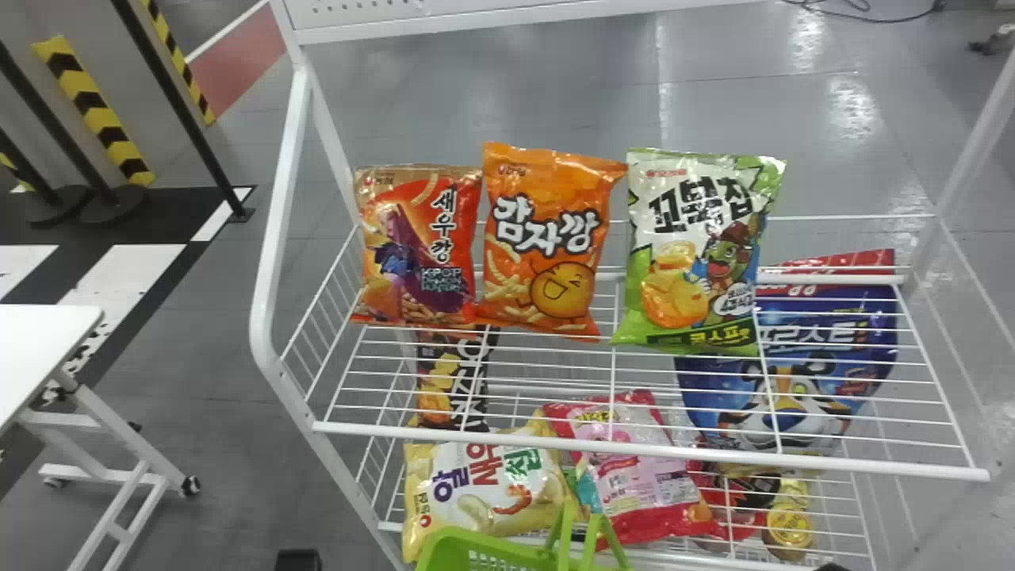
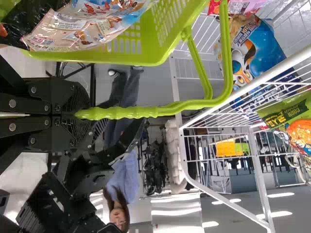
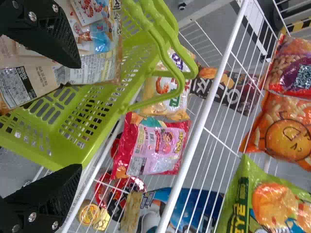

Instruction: Hold basket handle with left hand then pick spicy shrimp crackers with right hand and place into basket

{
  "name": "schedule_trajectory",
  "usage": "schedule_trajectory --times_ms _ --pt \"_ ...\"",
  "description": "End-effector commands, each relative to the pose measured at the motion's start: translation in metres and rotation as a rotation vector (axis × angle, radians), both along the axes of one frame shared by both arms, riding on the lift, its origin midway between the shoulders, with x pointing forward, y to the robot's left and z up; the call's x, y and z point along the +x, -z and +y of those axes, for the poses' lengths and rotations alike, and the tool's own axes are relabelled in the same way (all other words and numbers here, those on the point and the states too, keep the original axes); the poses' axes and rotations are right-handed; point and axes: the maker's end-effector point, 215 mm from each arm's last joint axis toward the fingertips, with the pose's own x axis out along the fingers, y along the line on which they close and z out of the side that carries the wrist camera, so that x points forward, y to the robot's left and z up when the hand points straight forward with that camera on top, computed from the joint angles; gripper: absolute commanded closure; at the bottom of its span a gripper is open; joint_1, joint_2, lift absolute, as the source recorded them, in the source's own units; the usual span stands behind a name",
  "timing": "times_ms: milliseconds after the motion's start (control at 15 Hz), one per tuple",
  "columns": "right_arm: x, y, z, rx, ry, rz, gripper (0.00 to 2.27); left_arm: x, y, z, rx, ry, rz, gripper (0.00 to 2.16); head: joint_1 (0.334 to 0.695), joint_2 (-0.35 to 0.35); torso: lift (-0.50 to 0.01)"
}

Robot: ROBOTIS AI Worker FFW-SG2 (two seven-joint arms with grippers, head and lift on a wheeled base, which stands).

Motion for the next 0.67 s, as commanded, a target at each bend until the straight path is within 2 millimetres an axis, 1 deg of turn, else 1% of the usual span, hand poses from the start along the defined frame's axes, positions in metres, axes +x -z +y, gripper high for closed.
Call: schedule_trajectory --times_ms 0,200,267,400,467,600 --pt "0.013 -0.009 -0.012 0.0 0.028 -0.034 0.05 -0.001 0.001 0.0 -0.001 -0.002 0.003 1.9 0.695 0.151 -0.037" --pt "0.041 -0.026 -0.026 0.011 0.083 -0.124 0.05 0.0 0.001 0.0 0.002 -0.004 0.004 1.9 0.695 0.111 -0.037" --pt "0.052 -0.035 -0.031 0.018 0.106 -0.167 0.07 0.0 0.002 0.0 0.003 -0.006 0.006 1.9 0.695 0.086 -0.037" --pt "0.076 -0.053 -0.039 0.051 0.143 -0.258 0.07 -0.001 0.003 0.0 0.004 -0.006 0.007 1.9 0.695 0.066 -0.037" --pt "0.087 -0.062 -0.041 0.072 0.159 -0.307 0.07 -0.001 0.003 -0.001 0.003 -0.005 0.007 1.9 0.695 0.046 -0.037" --pt "0.103 -0.074 -0.041 0.116 0.178 -0.384 0.07 -0.001 0.003 -0.001 0.004 -0.005 0.008 1.9 0.695 0.031 -0.037"
